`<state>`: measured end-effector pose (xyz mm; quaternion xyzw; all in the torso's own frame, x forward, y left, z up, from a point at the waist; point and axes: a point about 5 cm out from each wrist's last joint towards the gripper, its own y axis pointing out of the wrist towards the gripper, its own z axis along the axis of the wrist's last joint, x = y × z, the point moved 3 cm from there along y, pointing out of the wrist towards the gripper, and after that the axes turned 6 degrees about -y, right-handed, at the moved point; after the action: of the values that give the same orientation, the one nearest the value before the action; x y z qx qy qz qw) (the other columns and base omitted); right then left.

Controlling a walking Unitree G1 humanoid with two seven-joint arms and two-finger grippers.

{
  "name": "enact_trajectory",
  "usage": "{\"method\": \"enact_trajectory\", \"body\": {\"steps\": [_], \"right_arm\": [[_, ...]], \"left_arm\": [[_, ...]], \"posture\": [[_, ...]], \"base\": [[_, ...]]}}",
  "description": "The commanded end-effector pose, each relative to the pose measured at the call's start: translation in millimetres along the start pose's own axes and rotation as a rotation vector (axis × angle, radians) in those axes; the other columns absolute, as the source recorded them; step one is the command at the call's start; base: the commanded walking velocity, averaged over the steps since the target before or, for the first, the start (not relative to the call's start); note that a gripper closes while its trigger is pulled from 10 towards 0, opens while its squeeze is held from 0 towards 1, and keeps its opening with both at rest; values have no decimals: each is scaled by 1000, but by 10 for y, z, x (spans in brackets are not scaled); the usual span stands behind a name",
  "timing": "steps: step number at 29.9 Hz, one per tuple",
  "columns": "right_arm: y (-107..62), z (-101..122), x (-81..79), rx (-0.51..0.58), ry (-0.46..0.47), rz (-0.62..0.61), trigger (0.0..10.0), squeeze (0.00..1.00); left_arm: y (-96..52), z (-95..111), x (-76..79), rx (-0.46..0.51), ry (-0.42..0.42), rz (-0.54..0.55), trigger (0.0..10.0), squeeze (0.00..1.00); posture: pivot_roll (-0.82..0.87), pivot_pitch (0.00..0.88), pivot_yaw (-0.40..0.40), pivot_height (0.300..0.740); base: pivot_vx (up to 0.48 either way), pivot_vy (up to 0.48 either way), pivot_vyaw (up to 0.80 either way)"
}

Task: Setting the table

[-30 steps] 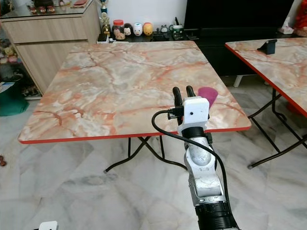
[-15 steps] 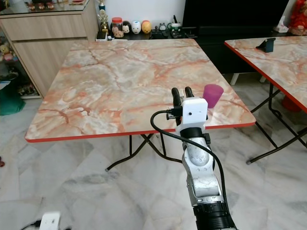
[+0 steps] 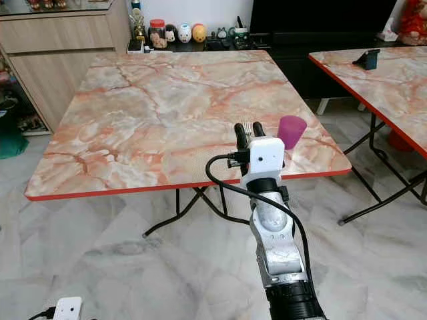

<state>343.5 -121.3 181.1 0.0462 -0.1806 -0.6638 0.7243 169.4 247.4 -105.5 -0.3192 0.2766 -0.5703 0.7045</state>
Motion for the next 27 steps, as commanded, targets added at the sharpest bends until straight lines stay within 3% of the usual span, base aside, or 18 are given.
{"method": "enact_trajectory", "body": {"steps": [1,21,27], "right_arm": [[10,8,-53,5,2,22,10000,0],[-15,-62,31,-39,26,-14,10000,0],[-9,-61,31,-42,25,-12,10000,0]], "left_arm": [[-31,-124,-39,-50,3,11,10000,0],[-41,-163,-85,-77,-5,24,10000,0],[-41,-162,-83,-76,-7,24,10000,0]], "posture": [[-59,0,22,707],[-62,0,21,707],[-57,0,18,707]], "base": [[0,0,800],[0,0,40],[259,0,0]]}}
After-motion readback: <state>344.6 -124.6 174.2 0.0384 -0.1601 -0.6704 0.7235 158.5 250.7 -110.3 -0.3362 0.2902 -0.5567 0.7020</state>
